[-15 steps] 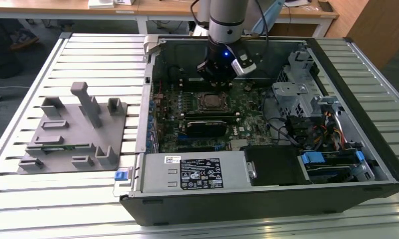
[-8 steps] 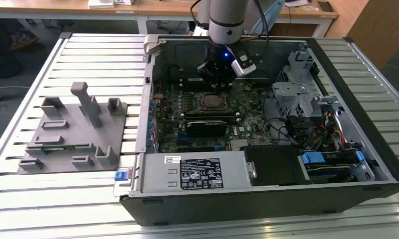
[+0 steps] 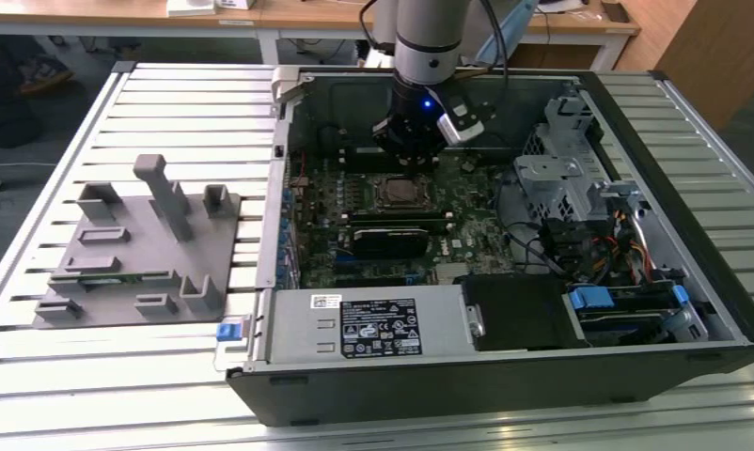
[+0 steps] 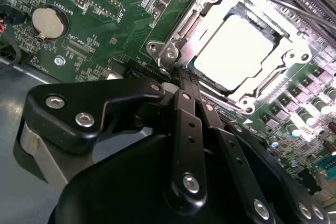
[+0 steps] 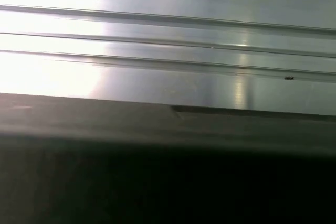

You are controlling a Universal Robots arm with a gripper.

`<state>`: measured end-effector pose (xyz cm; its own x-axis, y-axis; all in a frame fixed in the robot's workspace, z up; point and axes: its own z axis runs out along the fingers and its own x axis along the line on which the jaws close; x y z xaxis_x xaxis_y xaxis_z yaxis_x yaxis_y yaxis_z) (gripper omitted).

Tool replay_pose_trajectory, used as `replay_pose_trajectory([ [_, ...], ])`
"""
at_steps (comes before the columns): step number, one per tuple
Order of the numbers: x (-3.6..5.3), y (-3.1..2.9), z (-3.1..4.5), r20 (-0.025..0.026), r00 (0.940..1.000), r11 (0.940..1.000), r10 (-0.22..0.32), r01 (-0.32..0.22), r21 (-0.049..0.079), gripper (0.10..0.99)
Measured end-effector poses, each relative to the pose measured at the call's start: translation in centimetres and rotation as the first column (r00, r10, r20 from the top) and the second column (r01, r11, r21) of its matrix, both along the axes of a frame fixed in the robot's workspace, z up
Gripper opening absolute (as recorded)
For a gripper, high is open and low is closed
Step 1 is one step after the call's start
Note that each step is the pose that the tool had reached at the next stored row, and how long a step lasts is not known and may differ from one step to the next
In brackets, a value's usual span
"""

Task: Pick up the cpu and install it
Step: 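Install the first cpu locking lever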

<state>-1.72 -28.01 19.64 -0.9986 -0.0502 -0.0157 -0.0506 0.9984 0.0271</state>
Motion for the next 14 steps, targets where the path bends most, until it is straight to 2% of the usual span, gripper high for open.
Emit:
replay_pose_trajectory([
  [2,-0.01,-0.02,0.03,-0.0004,1.0,1.0,0.001,-0.001,0.008,0.106],
  [5,0.02,0.05,0.25,0.0014,1.0,0.9999,0.002,-0.002,0.014,0.106],
  [9,0.01,0.01,1.02,0.0003,1.0,0.9999,0.003,-0.003,0.012,0.106],
  [14,0.01,-0.13,1.11,0.0002,1.0,0.9999,0.003,-0.003,0.011,0.106],
])
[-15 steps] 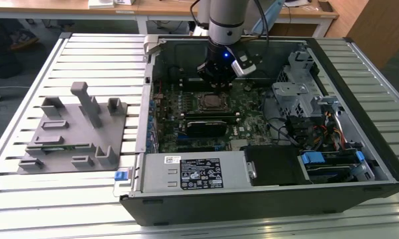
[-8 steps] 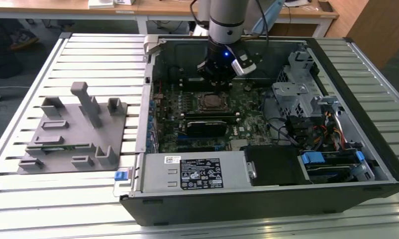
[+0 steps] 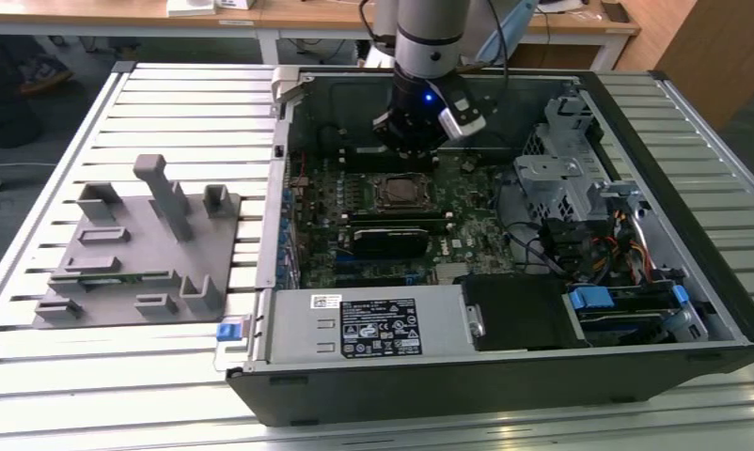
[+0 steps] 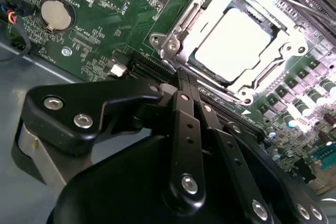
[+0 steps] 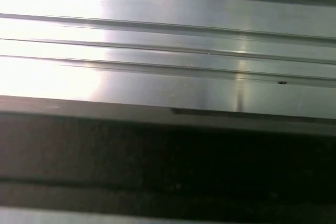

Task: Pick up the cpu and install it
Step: 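Install the first cpu locking lever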

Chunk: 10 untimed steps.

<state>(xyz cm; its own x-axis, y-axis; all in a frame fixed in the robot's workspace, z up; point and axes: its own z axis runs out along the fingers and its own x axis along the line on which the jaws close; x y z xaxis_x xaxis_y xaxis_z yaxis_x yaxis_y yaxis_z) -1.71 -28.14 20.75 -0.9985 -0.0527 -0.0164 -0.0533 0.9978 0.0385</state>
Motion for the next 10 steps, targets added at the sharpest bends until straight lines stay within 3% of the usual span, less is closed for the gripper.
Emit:
replay_pose_trajectory([
  [10,0.03,-0.57,0.0,0.0,1.0,1.0,0.0,0.0,0.0,0.106],
])
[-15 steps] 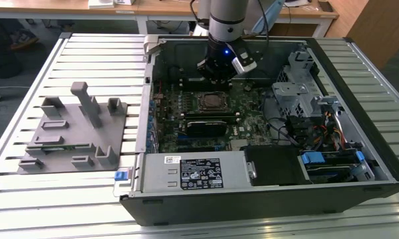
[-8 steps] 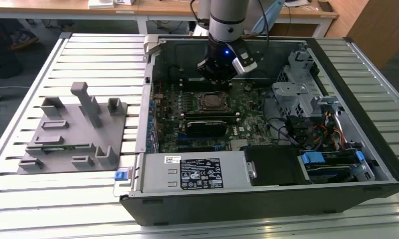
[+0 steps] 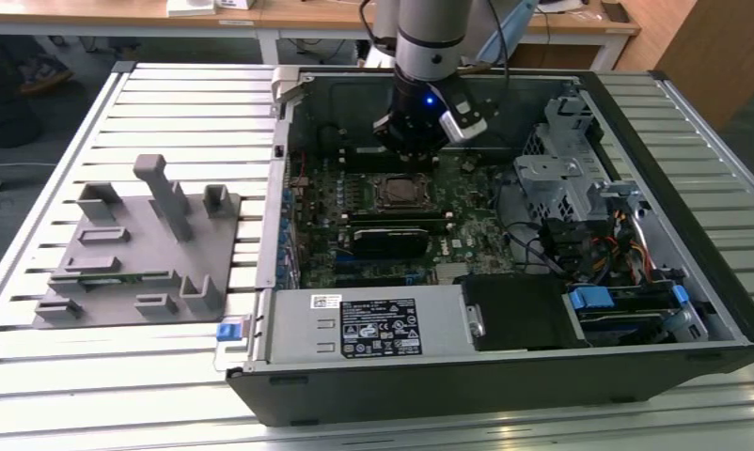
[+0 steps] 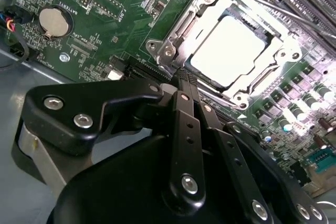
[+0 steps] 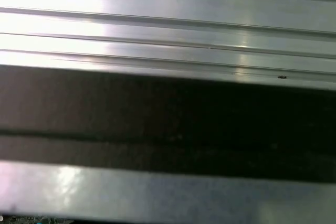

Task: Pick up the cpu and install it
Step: 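Install the first cpu locking lever, then install the second cpu locking lever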

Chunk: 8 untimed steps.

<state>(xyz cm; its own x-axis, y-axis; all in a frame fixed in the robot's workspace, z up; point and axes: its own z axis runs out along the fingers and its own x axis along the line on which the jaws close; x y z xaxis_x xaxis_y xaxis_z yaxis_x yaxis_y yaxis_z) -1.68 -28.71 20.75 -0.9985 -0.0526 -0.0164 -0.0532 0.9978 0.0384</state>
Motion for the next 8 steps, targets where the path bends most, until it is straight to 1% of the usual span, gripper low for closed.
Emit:
replay_pose_trajectory([
  [8,0.02,-0.33,0.0,0.0,1.0,1.0,0.0,0.0,0.0,0.106],
])
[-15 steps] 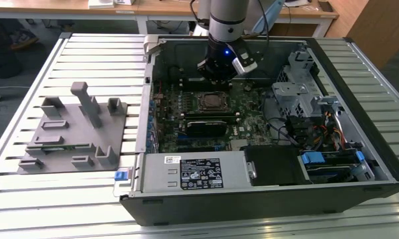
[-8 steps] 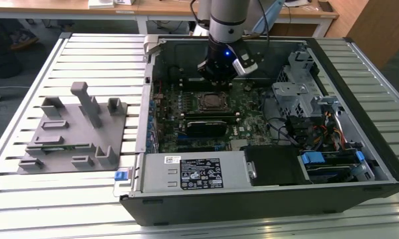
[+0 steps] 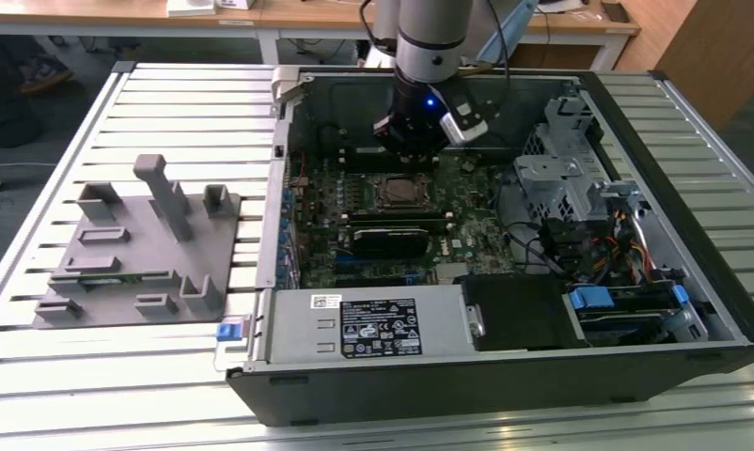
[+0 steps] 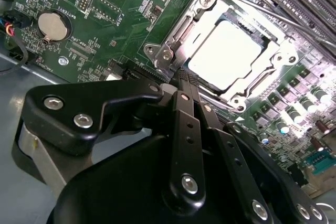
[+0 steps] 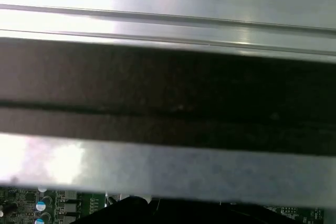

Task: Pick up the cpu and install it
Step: 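Install the second cpu locking lever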

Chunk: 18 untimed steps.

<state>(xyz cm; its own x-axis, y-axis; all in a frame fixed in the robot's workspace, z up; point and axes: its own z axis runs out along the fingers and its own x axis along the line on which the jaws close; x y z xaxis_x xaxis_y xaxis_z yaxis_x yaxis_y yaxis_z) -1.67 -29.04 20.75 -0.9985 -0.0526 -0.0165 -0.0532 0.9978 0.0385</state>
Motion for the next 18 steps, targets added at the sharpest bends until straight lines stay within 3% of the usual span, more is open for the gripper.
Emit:
replay_pose_trajectory([
  [13,0.11,-0.8,0.1,-0.0001,1.0,1.0,0.0,0.0,0.0,0.106],
  [18,0.11,-0.8,1.63,0.0,1.0,1.0,0.0,0.0,0.0,0.106],
])
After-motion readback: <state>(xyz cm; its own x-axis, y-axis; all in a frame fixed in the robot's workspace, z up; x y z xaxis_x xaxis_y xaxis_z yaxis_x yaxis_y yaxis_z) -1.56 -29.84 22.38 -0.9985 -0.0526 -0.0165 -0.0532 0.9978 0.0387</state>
